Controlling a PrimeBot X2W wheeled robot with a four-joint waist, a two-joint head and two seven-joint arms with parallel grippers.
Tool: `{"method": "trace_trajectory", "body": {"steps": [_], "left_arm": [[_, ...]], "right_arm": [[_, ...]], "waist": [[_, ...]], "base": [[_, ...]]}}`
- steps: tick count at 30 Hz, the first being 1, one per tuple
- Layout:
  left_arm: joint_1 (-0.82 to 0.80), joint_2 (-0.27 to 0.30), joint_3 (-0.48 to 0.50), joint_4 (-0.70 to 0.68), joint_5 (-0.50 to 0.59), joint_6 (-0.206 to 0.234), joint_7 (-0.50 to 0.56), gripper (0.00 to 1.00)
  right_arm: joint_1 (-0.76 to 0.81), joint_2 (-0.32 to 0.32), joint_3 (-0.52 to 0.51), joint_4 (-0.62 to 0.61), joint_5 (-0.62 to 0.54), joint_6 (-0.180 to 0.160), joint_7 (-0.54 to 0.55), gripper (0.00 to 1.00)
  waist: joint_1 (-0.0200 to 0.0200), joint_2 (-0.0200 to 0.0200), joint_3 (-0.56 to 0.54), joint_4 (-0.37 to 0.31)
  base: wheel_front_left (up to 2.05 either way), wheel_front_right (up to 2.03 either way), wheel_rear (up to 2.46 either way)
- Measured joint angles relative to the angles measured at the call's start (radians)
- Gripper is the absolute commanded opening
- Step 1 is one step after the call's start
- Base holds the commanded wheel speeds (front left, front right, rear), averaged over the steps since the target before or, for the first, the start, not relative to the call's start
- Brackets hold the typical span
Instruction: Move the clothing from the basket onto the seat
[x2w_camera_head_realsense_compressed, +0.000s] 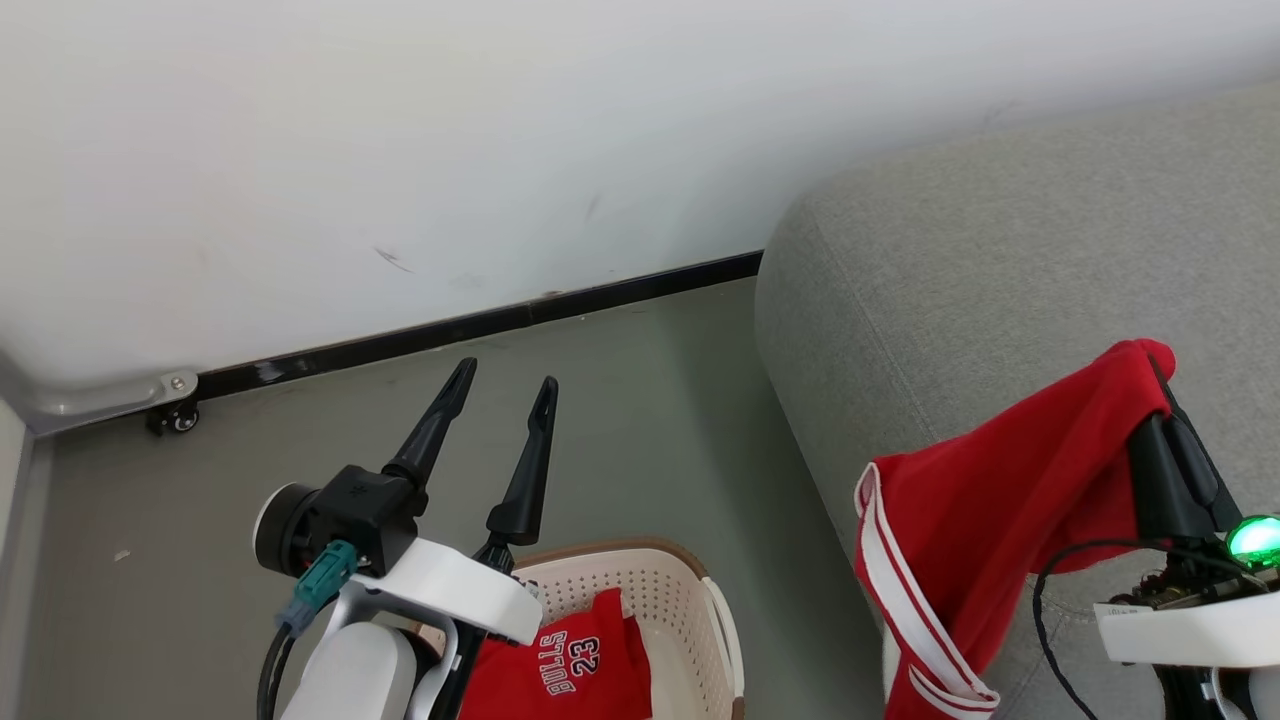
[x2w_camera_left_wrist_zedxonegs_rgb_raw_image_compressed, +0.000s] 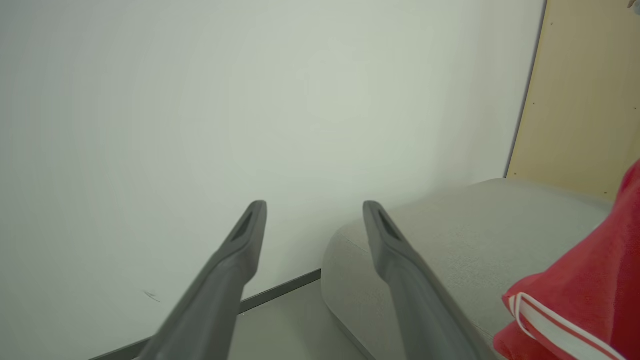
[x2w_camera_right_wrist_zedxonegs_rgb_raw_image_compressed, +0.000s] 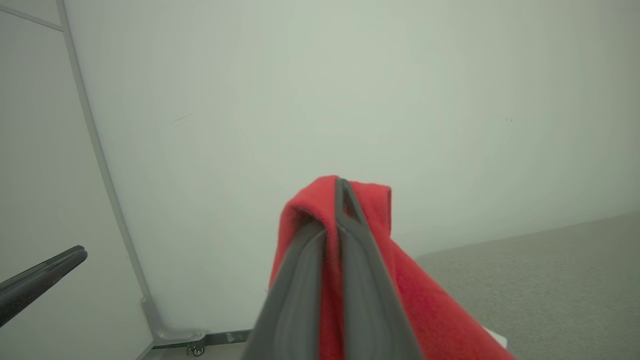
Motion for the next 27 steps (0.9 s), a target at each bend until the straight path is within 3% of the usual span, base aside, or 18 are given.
{"method": "trace_trajectory", "body": {"steps": [18,27], "left_arm": [[0.020,-0.017,0.046,-0.031,0.018,-0.006,0.000,1.00],[0.060,-0.015,0.102,-0.072,0.040,0.029,0.000,1.00]], "right_arm": [[0.134,0.065,-0.031,-0.087,-0.046,0.000,0.000,0.00],[0.105,0.078,0.040,-0.101,-0.026,0.000,0.011,0.00]], "waist": [[0.0000,0.0000,-0.012,-0.142],[0.0000,0.0000,-0.005,-0.196]], "base": [[0.00,0.00,0.00],[0.00,0.00,0.00]]}}
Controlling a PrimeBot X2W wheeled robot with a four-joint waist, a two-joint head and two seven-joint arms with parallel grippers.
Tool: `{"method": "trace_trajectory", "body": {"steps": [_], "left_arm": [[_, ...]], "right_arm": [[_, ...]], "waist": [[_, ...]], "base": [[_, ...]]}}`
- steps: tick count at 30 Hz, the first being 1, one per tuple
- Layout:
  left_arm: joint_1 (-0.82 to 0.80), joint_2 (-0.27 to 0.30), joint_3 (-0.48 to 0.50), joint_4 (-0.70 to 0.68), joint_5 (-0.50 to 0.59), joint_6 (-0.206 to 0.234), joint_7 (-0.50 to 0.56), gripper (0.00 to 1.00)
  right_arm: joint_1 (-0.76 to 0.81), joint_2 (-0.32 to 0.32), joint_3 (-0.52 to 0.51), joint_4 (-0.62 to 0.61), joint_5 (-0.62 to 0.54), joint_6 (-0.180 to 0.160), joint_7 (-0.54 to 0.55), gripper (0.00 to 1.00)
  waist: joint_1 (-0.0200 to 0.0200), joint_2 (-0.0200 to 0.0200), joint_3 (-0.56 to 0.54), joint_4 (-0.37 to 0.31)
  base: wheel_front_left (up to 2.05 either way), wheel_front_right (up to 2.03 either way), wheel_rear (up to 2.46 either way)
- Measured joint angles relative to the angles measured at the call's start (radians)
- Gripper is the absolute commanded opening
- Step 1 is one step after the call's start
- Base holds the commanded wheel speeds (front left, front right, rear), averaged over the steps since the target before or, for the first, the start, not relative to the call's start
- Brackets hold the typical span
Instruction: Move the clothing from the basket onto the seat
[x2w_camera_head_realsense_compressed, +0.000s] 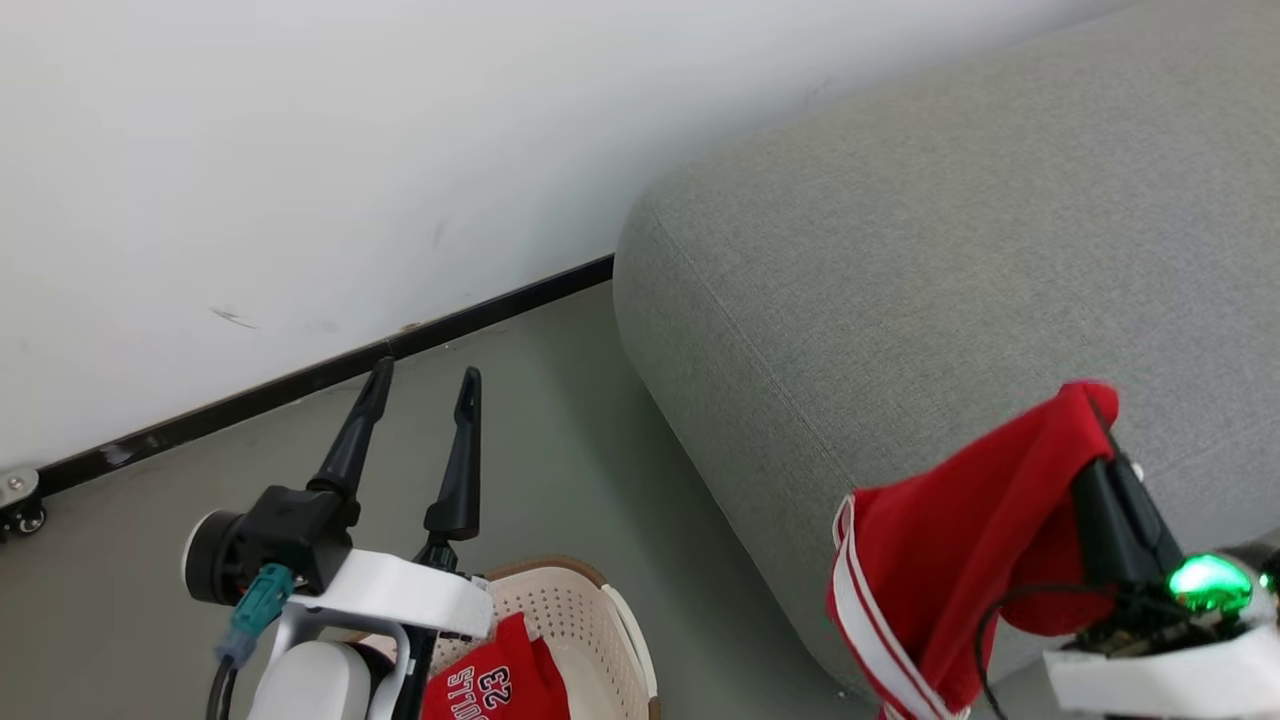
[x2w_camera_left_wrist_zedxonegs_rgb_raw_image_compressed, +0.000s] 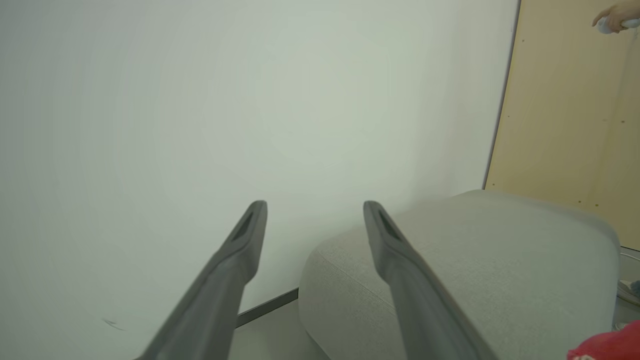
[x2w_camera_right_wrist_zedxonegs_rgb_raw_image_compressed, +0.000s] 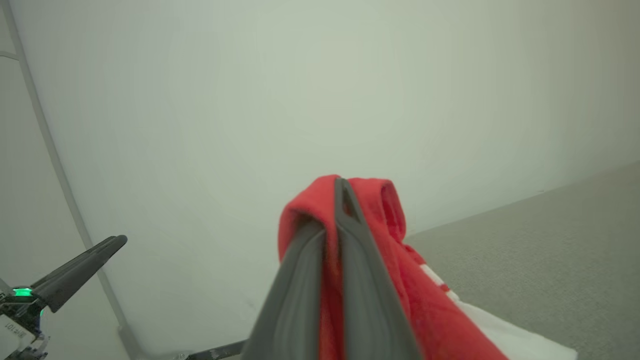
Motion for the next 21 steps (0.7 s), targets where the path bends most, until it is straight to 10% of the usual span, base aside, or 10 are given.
{"method": "trace_trajectory", "body": {"steps": [21], "left_arm": [[0.036,0.059,0.145,-0.133,0.040,0.066,0.000,1.00]], "right_arm": [[-0.632,-0.109,-0.193,0.105,0.111,0.000,0.200,0.00]], "waist": [[0.0000,0.0000,0.086,-0.008]], "base": [[0.00,0.00,0.00]]}}
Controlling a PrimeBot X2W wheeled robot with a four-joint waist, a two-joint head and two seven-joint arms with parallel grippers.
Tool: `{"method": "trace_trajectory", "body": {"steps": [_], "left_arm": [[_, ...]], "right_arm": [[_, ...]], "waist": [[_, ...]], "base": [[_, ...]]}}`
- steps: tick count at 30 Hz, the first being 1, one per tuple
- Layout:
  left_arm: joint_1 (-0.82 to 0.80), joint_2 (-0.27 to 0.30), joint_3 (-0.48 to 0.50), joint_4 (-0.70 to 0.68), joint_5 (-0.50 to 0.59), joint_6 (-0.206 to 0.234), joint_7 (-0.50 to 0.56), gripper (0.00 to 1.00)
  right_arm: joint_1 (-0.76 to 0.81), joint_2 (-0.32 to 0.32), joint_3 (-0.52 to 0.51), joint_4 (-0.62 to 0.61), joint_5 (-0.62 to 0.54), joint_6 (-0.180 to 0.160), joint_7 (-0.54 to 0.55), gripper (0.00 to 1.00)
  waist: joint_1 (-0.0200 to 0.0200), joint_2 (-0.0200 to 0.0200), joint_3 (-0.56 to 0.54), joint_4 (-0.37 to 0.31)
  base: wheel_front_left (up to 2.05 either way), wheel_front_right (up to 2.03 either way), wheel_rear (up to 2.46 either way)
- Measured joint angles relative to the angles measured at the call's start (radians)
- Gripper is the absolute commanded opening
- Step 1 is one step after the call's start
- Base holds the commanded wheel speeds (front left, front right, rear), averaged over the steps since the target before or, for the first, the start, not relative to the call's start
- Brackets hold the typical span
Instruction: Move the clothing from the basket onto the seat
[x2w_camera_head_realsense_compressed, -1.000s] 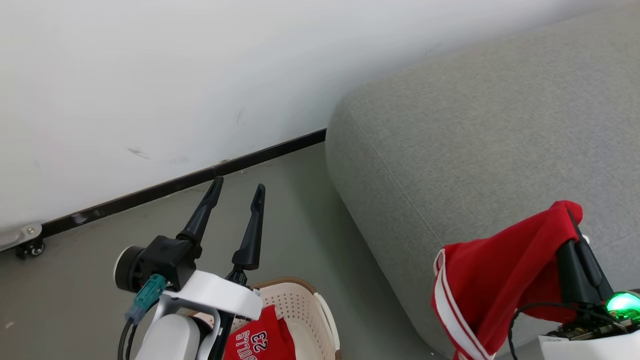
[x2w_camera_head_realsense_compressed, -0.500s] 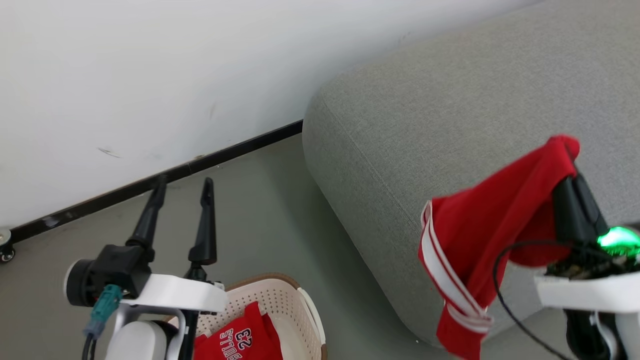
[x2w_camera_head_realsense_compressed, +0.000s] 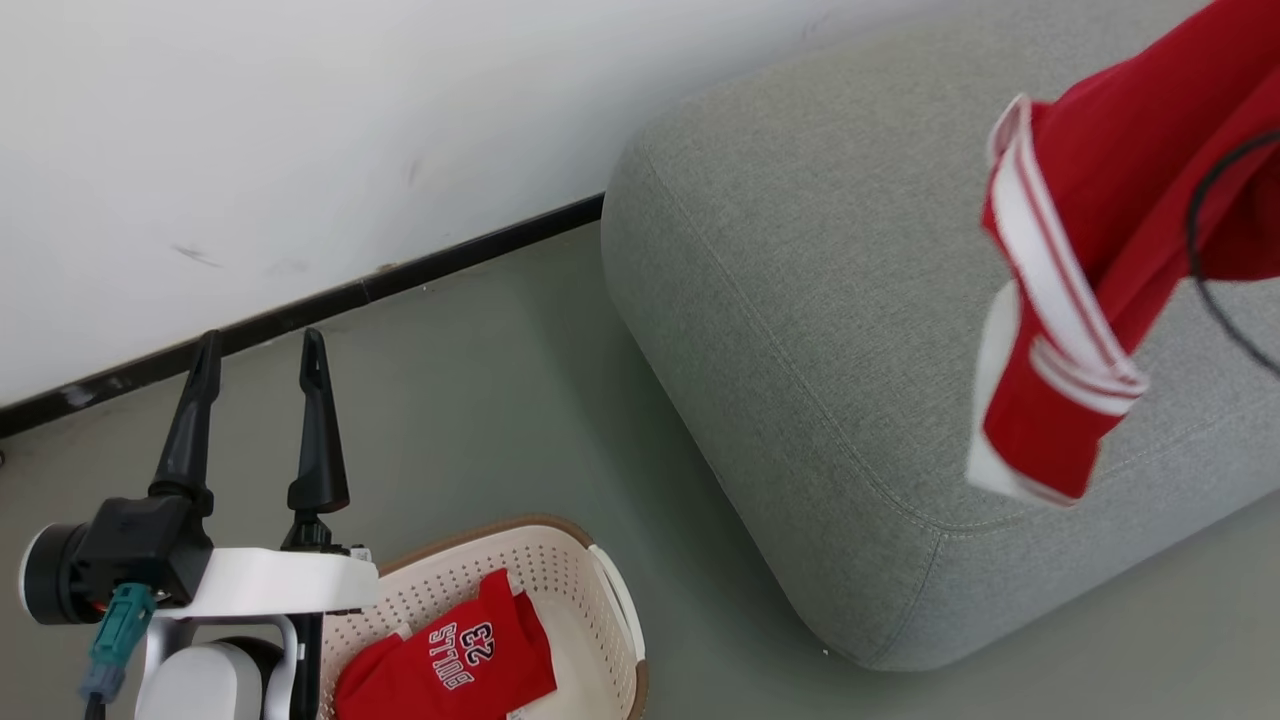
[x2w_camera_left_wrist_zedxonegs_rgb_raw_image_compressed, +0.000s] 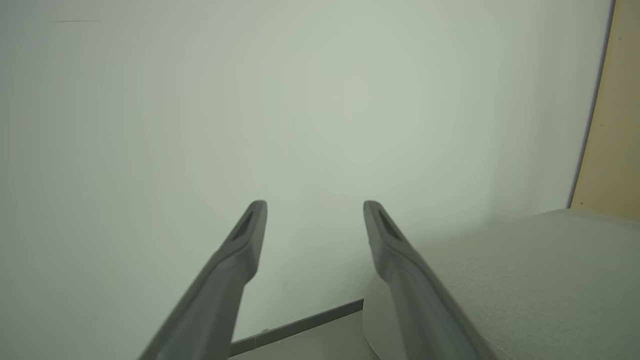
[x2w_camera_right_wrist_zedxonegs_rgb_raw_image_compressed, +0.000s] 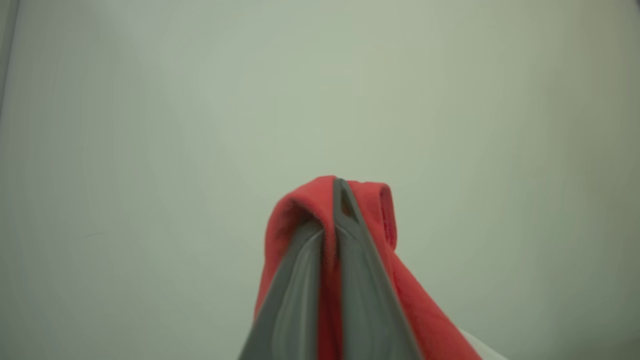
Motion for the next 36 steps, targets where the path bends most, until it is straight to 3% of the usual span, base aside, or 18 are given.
{"method": "trace_trajectory", "body": {"steps": [14,23,36], "left_arm": [[0.003,0.030,0.013,-0.068,0.026,0.004,0.000,1.00],[0.000,0.052,0.011,-0.094,0.033,0.001,0.000,1.00],[-0.041,0.078,-0.012,-0.119,0.062,-0.016,0.000,1.00]], "right_arm": [[-0.271,-0.084,-0.029,0.234,-0.057,0.000,0.133,0.00],[-0.376,-0.139,-0.089,0.376,-0.095,0.000,0.137,0.00],[-0.492,-0.167,-0.141,0.523,-0.133,0.000,0.096,0.00]], "waist": [[0.0000,0.0000,0.094,0.023],[0.0000,0.0000,0.161,0.047],[0.0000,0.0000,0.256,0.086]], "base": [[0.00,0.00,0.00],[0.00,0.00,0.00],[0.00,0.00,0.00]]}}
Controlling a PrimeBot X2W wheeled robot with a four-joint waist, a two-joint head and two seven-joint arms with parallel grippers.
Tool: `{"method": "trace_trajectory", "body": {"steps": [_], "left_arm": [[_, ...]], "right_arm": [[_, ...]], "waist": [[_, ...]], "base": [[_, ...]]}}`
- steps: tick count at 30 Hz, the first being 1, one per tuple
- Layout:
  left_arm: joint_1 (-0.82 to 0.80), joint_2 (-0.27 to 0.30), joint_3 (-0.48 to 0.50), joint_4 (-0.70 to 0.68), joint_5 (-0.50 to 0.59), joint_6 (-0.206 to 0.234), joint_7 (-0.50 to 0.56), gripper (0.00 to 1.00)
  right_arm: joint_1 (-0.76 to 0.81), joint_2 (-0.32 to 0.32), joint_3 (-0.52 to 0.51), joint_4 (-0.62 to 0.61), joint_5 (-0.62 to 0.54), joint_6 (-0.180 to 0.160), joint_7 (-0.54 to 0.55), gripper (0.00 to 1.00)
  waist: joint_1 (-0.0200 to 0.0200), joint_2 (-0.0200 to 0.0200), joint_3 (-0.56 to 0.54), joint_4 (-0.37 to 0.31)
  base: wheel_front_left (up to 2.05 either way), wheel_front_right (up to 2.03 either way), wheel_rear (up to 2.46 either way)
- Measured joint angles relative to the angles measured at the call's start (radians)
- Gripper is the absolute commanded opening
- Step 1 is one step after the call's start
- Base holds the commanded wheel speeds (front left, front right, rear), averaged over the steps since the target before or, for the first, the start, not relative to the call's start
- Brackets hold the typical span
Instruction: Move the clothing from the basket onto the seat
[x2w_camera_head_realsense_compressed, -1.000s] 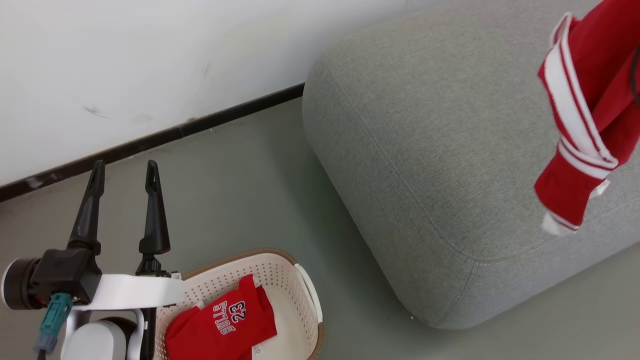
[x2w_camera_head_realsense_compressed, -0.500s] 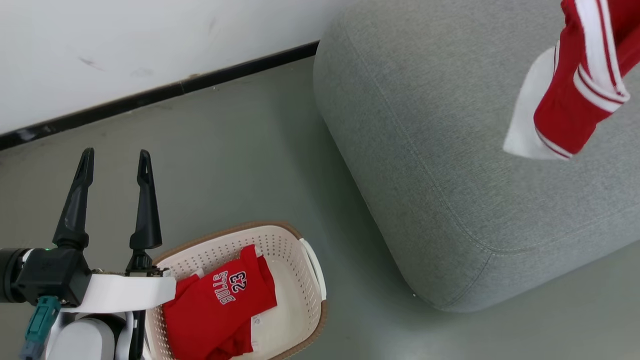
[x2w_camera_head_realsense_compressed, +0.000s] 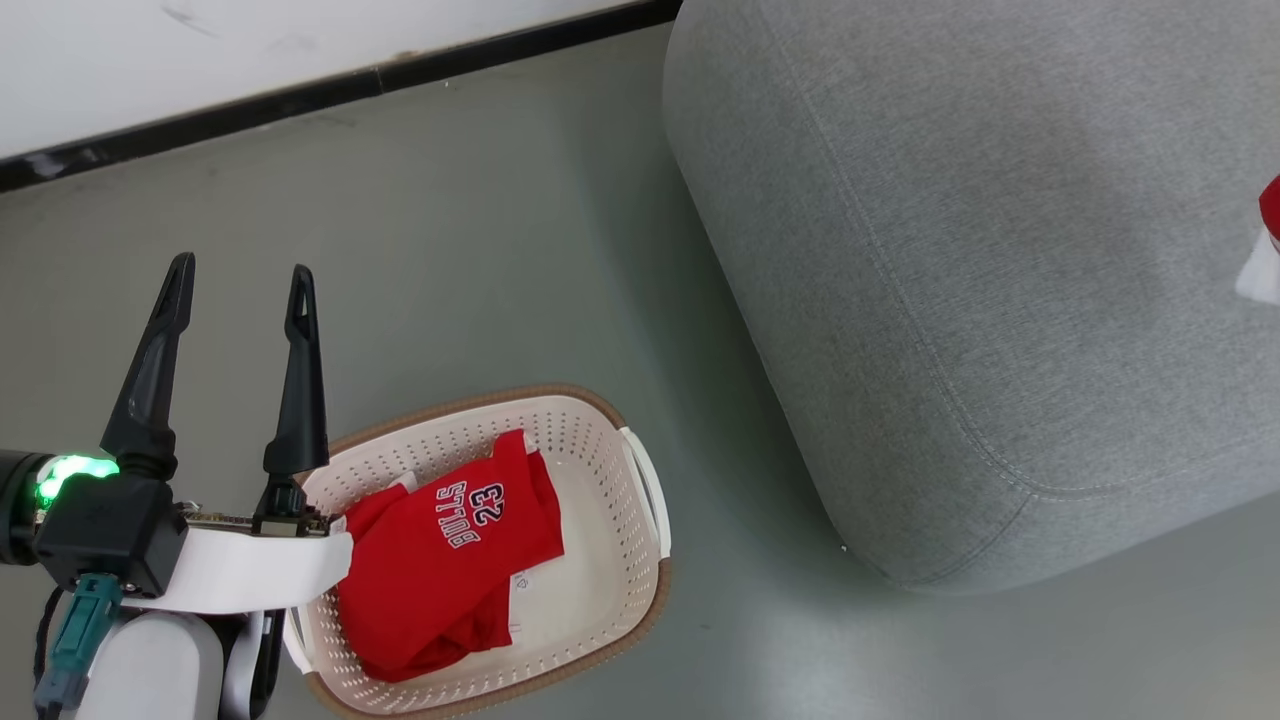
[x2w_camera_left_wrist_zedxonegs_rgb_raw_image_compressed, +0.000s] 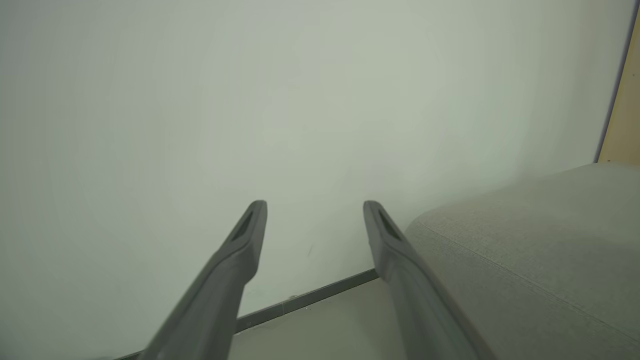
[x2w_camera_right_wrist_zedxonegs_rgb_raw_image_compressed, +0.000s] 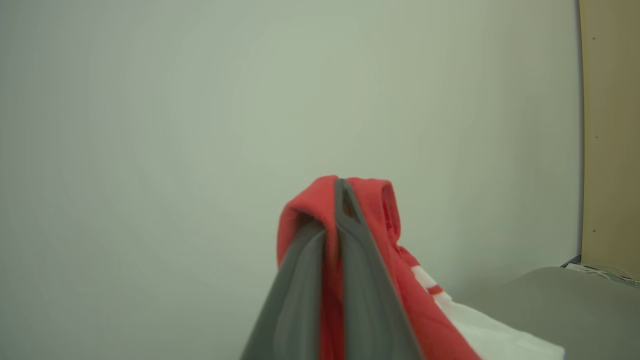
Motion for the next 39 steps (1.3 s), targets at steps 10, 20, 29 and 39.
{"method": "trace_trajectory", "body": {"steps": [10,20,29,39], "left_arm": [[-0.029,0.021,-0.014,-0.006,0.017,-0.024,0.010,1.00],[-0.046,0.030,-0.024,-0.011,0.025,-0.033,0.026,1.00],[-0.073,0.043,-0.030,-0.016,0.030,-0.035,0.035,1.00],[-0.090,0.049,-0.027,-0.024,0.033,-0.035,0.044,1.00]], "right_arm": [[-0.002,-0.007,-0.051,0.115,-0.030,0.000,-0.066,0.00],[-0.049,-0.042,-0.115,0.191,-0.070,0.000,-0.131,0.00],[-0.059,-0.023,-0.113,0.279,-0.081,0.000,-0.164,0.00],[-0.026,0.028,-0.072,0.365,-0.120,0.000,-0.216,0.00]], "waist": [[-0.0001,0.0000,0.069,0.026],[0.0000,0.0000,0.122,0.040],[0.0000,0.0000,0.161,0.046],[0.0000,0.0000,0.205,0.053]], "base": [[0.00,0.00,0.00],[0.00,0.00,0.00],[0.00,0.00,0.00],[0.00,0.00,0.00]]}}
